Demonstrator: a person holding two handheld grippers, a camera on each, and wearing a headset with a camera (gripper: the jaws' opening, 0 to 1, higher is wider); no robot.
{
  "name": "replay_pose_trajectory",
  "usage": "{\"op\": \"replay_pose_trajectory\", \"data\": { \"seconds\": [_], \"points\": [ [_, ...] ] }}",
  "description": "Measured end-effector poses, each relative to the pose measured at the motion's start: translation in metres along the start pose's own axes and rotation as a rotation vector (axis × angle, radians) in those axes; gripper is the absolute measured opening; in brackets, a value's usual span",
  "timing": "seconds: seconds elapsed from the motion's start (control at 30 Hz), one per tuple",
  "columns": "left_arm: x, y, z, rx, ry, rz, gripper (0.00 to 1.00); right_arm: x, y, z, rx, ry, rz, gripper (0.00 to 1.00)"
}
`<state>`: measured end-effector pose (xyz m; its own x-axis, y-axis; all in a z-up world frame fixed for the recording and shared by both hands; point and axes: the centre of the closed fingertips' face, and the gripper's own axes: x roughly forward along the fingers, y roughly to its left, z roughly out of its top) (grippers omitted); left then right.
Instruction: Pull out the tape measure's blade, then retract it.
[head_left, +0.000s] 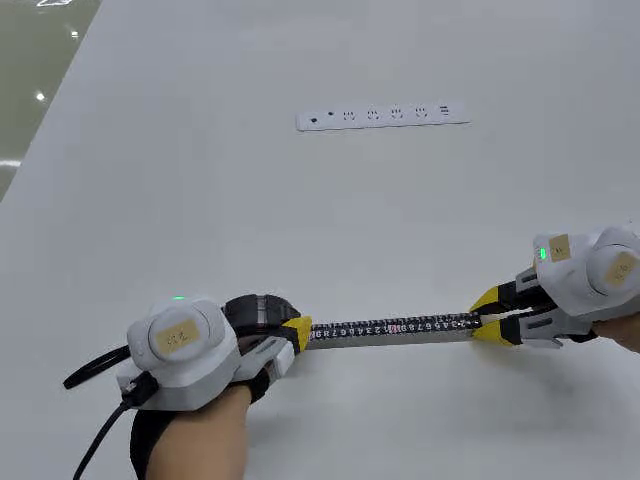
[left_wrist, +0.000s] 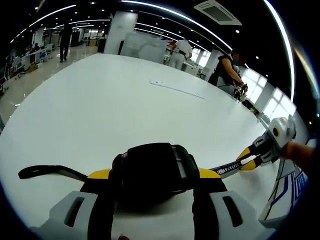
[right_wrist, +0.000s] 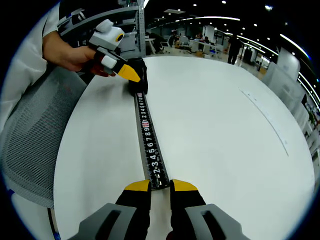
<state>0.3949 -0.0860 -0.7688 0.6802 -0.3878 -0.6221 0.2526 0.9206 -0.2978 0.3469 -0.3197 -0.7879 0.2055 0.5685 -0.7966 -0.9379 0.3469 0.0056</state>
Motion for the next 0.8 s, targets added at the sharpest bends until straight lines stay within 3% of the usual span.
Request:
{"op": "replay_pose_trajectory", "data": {
  "seconds": [0.8],
  "points": [
    [0.000,0.000,-0.001,0.004,0.005,-0.011,0.59,0.015,0.008,0.022,-0.011,-0.017,0.019,0.11]
  ]
}}
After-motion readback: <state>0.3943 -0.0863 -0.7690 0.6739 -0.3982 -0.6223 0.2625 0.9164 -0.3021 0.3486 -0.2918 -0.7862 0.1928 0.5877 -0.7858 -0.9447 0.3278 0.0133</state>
